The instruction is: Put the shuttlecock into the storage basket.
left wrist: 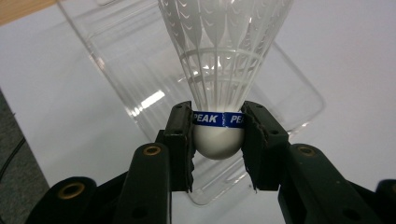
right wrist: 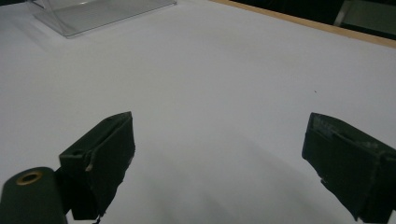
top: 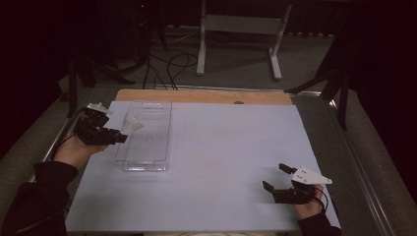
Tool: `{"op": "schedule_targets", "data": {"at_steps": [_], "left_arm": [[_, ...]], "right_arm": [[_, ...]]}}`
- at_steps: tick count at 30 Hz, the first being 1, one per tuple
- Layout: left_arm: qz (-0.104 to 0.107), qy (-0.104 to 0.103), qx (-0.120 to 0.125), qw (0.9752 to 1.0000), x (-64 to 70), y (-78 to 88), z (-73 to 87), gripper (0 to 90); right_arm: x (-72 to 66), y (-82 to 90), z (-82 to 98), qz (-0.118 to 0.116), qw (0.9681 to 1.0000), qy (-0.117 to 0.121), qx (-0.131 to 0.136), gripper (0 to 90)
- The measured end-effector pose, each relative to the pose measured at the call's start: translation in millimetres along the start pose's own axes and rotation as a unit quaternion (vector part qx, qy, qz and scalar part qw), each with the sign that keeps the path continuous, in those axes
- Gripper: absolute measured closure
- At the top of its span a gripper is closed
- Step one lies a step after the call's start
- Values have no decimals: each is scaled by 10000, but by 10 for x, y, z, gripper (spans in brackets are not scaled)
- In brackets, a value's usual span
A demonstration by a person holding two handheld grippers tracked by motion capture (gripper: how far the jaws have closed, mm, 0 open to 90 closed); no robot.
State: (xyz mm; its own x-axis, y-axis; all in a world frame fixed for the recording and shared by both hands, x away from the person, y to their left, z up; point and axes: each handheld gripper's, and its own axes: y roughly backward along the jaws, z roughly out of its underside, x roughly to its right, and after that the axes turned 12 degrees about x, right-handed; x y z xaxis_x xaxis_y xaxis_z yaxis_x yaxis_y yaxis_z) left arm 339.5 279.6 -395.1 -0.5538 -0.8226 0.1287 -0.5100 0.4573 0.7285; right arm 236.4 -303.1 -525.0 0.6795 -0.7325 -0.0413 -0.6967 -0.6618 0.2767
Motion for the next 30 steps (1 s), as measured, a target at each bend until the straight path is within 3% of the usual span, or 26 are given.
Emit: {"op": "schedule_targets", "data": {"at_steps": [14, 30], "left_arm": [[-158, 177, -13, 9997, -74, -219, 168, 657], [-51, 190, -322, 9993, -69, -417, 308, 657]], "right_arm": [[-1, -2, 4, -11, 10000, -29, -20, 95], [1, -5, 7, -20, 10000, -34, -23, 95]]}}
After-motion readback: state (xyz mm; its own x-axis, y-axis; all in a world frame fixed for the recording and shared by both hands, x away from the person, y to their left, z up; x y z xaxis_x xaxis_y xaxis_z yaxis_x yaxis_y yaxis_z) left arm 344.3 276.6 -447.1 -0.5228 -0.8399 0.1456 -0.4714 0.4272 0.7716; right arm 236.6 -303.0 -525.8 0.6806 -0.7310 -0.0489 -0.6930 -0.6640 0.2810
